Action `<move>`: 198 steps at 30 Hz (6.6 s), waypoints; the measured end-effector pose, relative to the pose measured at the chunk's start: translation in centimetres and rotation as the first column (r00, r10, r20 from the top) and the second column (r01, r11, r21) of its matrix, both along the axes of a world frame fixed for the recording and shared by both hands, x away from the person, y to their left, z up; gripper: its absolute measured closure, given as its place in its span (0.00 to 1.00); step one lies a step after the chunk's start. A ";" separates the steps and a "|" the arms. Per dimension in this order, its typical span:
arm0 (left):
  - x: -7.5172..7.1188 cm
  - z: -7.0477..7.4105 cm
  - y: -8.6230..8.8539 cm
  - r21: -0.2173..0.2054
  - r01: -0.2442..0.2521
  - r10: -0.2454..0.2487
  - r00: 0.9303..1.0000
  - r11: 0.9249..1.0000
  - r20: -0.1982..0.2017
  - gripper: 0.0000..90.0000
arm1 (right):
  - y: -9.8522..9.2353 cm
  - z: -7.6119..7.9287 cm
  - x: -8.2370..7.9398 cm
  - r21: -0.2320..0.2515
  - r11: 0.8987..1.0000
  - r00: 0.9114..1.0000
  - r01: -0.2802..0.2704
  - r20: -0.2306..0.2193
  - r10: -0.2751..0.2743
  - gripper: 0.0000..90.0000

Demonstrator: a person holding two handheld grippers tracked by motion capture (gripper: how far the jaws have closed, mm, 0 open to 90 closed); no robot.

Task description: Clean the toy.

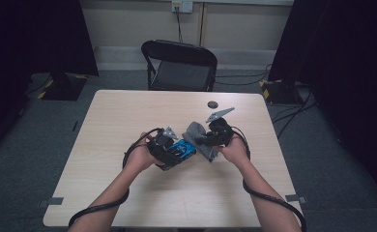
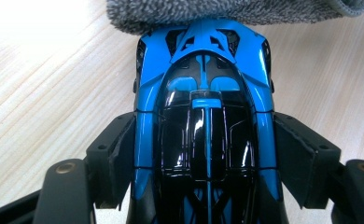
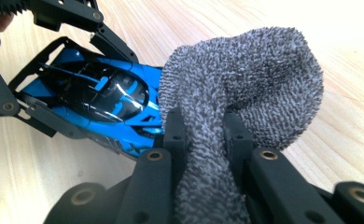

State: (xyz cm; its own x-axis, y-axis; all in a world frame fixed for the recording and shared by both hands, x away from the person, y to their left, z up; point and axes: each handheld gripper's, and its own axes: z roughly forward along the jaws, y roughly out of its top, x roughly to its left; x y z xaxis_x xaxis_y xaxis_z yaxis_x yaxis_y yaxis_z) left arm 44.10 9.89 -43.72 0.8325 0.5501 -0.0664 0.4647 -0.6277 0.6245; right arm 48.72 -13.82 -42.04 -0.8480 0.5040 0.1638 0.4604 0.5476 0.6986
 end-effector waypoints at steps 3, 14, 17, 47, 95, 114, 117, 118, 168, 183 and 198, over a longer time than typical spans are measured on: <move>0.1 0.1 0.2 -0.001 -0.012 0.012 1.000 1.000 0.003 0.31 | -0.1 0.0 0.0 0.004 1.000 1.000 0.008 0.000 -0.008 0.85; 0.9 0.1 1.2 -0.003 -0.053 0.053 0.999 0.999 -0.003 0.31 | -0.8 -0.6 -0.5 0.019 1.000 1.000 0.020 -0.022 -0.020 0.85; 1.0 0.0 1.4 -0.009 -0.064 0.064 0.998 0.998 -0.009 0.31 | -0.9 -0.7 -0.7 0.026 0.999 1.000 0.020 -0.022 -0.020 0.85; 1.7 -0.4 2.6 -0.024 -0.127 0.127 0.992 0.992 -0.010 0.31 | -2.3 -3.6 -1.7 0.008 0.999 0.997 0.044 -0.059 -0.044 0.84; 2.4 1.8 -0.2 -0.040 -0.102 0.102 0.995 0.994 0.000 0.31 | -2.6 -4.6 -3.0 -0.029 0.990 0.990 0.138 -0.033 -0.139 0.85; 2.8 1.7 0.0 -0.043 -0.127 0.127 0.992 0.991 -0.013 0.31 | 1.5 -3.4 -4.0 0.003 1.000 1.000 -0.013 0.000 0.013 0.87; 2.9 1.8 -0.1 -0.037 -0.125 0.124 0.992 0.992 -0.011 0.31 | 2.1 -3.6 -4.1 0.009 0.999 0.999 -0.032 -0.003 0.032 0.87; 2.9 1.8 -0.1 -0.040 -0.127 0.126 0.992 0.991 -0.008 0.31 | 2.3 -3.6 -4.2 0.010 0.999 0.999 -0.037 -0.003 0.037 0.87; 2.6 2.1 0.4 -0.062 -0.144 0.145 0.989 0.988 0.012 0.31 | -0.9 -1.6 -2.4 0.036 0.997 0.997 0.069 0.028 -0.070 0.87; 2.9 2.7 -0.6 -0.056 -0.136 0.137 0.990 0.989 0.011 0.31 | 0.4 -2.2 -3.2 0.042 0.999 1.000 0.013 0.027 -0.015 0.87; 3.5 2.4 -1.4 -0.064 -0.153 0.153 0.988 0.986 0.000 0.31 | 2.8 -3.0 -4.7 0.048 0.995 0.996 -0.082 0.023 0.081 0.87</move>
